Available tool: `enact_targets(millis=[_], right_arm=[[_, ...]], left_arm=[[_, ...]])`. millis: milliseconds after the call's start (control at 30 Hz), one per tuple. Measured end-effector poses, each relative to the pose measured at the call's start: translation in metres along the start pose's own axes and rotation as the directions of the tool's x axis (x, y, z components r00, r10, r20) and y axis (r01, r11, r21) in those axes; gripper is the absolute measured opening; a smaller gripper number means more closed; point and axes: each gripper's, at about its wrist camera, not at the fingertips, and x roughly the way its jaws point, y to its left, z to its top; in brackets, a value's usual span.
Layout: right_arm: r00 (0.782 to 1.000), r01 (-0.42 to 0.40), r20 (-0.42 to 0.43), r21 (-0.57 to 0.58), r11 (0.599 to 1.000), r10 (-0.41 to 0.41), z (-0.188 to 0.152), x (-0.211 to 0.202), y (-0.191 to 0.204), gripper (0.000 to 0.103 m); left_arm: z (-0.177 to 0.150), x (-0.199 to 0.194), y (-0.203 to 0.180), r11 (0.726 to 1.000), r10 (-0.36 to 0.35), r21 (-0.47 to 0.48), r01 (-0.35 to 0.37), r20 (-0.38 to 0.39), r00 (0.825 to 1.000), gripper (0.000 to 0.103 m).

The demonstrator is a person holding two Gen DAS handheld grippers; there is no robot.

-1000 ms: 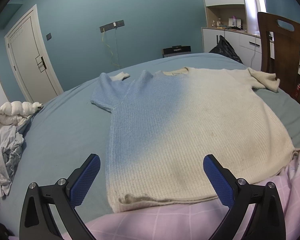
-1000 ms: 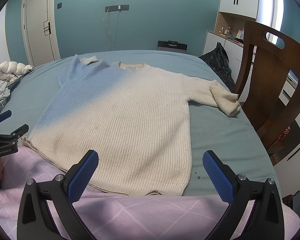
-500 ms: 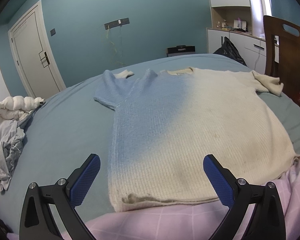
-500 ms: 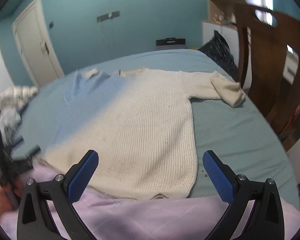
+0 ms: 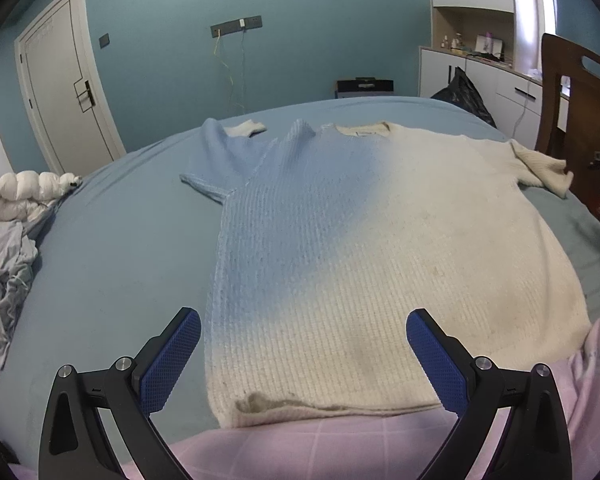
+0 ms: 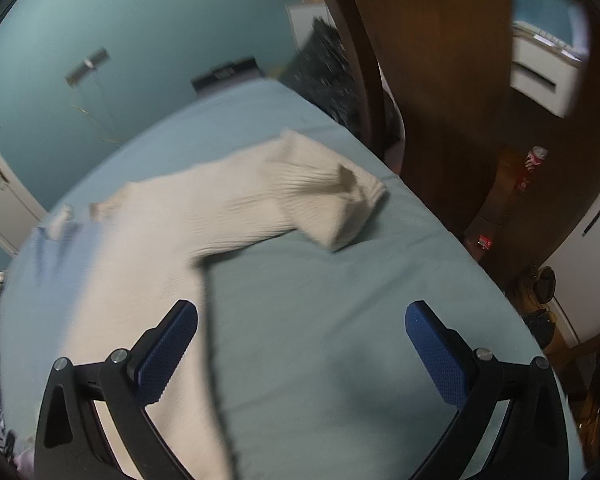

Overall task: Fold small clothes
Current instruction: 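Grasp the cream sleeve cuff with the right gripper and lift it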

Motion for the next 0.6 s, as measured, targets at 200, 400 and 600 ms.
enact_targets(millis=[200,400,600], right_arm=[[0.999,0.021,-0.047,0.129,0.991,-0.015,0.039,0.087,-0.019,0.092],[0.994,0.087,-0.076,0.124,0.988,-0.078,0.059,0.131,-0.020,0.024],[0.953,0.155,0.257,0.030,0.987,-0.158,0.099,0.046,0.009,0.004]], left_arm=[[0.000,0.018,-0.008,1.000,0.006,0.023,-0.005,-0.051,0.999,0.103],[0.001,0.023,-0.017,0.997,0.023,0.070,-0.020,-0.053,0.998,0.103],[0.003,0.018,-0.016,0.997,0.018,0.073,-0.015,-0.035,0.999,0.103]])
